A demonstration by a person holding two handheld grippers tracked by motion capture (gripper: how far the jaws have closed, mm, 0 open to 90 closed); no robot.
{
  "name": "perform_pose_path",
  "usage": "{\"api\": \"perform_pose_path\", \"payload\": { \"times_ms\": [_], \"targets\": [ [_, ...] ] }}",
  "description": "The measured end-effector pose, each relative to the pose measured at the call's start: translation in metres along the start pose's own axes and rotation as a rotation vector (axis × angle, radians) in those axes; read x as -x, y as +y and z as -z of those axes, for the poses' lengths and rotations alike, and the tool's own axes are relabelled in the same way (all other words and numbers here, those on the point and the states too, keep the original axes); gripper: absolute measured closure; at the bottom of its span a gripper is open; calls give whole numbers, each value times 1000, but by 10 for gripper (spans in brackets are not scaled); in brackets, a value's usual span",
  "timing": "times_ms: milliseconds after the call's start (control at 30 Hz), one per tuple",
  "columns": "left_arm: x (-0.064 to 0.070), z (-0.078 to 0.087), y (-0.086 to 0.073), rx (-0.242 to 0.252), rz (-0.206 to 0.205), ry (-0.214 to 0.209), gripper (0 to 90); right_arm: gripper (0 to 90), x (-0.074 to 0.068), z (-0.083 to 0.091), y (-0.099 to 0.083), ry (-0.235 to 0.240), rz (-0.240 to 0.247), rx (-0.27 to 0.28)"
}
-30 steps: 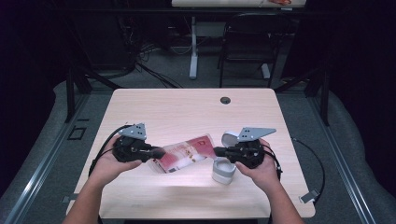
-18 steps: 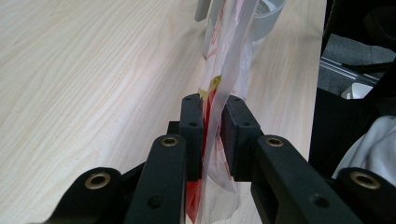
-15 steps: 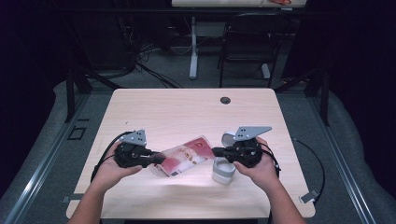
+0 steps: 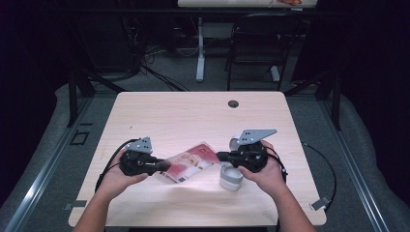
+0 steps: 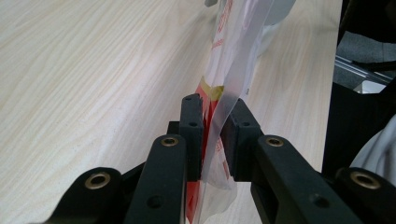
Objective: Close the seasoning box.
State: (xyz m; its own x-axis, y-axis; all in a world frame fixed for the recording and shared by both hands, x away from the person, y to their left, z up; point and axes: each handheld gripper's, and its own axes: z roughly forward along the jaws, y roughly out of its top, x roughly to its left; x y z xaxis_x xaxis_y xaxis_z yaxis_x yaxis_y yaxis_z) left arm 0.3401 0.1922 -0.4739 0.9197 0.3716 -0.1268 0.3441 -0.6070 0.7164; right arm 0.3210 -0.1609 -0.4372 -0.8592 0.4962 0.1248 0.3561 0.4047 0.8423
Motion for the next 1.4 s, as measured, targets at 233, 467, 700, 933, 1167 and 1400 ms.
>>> {"api": "perform_pose_path", "payload": {
  "times_ms": [233, 467, 700, 933, 1167, 1400],
  "targets": [
    [-4, -10, -6, -17, 20, 8, 790, 900, -2, -5, 7, -5, 16, -8],
    [-2, -18, -6, -48, 10, 42, 790, 900, -3, -7, 10, -2, 18, -2],
    [0, -27, -6, -65, 3, 46, 796, 900, -4, -4, 13, -6, 25, -1],
    [0, -32, -6, -62, 6, 36, 801, 900, -5, -4, 15, -6, 30, 0],
    [-1, -39, -12, -52, 19, 27, 799, 900, -6, -5, 15, -3, 33, -4],
    [-2, -38, -13, -51, 22, 27, 787, 900, -8, -7, 15, 6, 35, 6]
  ]
}}
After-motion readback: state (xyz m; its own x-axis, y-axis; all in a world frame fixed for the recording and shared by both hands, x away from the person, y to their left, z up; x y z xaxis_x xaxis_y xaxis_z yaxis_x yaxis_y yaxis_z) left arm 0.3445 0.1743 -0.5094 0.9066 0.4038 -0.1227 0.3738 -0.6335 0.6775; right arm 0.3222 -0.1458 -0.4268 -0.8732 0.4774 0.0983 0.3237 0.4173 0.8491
